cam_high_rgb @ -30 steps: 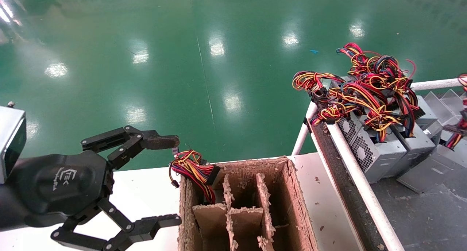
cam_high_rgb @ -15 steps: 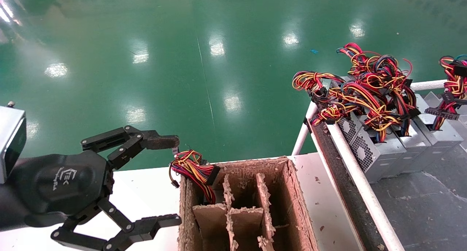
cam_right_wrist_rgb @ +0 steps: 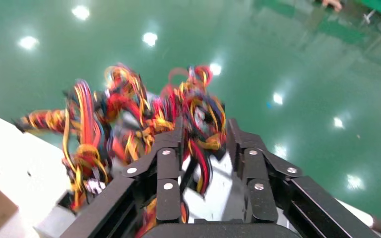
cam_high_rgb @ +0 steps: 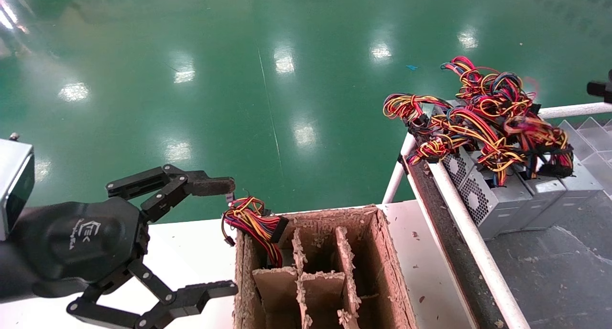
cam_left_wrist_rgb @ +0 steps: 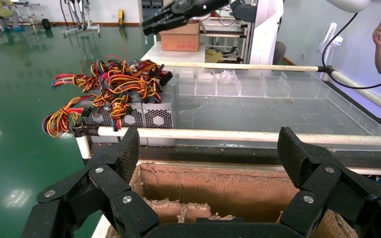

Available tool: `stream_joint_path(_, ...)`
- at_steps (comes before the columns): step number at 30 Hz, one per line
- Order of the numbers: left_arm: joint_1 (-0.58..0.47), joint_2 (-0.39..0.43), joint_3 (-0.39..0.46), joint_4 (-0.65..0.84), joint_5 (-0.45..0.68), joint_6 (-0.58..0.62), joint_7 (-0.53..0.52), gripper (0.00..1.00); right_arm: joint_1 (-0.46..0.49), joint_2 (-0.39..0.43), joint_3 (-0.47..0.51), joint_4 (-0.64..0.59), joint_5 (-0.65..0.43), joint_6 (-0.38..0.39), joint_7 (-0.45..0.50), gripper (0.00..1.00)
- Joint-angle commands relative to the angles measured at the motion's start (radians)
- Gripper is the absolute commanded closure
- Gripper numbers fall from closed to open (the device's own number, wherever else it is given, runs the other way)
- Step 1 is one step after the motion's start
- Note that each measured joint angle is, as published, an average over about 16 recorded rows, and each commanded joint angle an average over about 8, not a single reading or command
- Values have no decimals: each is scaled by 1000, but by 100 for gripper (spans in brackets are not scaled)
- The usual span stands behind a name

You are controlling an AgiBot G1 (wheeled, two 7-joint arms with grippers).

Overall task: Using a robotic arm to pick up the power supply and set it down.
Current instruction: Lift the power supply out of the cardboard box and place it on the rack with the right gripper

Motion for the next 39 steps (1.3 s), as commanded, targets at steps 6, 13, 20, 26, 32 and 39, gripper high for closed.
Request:
stream_joint_path(6, 0, 0, 0, 0, 0, 0, 0, 0, -5, -19, 7, 10, 36, -37, -10, 0)
stream_joint_path(13, 0, 0, 0, 1, 0, 0, 0, 0, -37, -50, 14, 39, 90, -91, -29, 0)
stream_joint_path(20, 0, 0, 0, 1, 0, 0, 0, 0, -70, -81, 21, 69, 143, -145, -49, 0)
stream_joint_path(26, 0, 0, 0, 1, 0, 0, 0, 0, -98, -108, 26, 94, 189, -191, -65, 0)
stream_joint_path(32, 0, 0, 1, 1, 0, 0, 0, 0, -126, -134, 32, 119, 235, -237, -81, 0)
stream_joint_path(39, 0, 0, 1, 1, -1, 0, 1, 0, -159, -165, 39, 149, 289, -292, -100, 0)
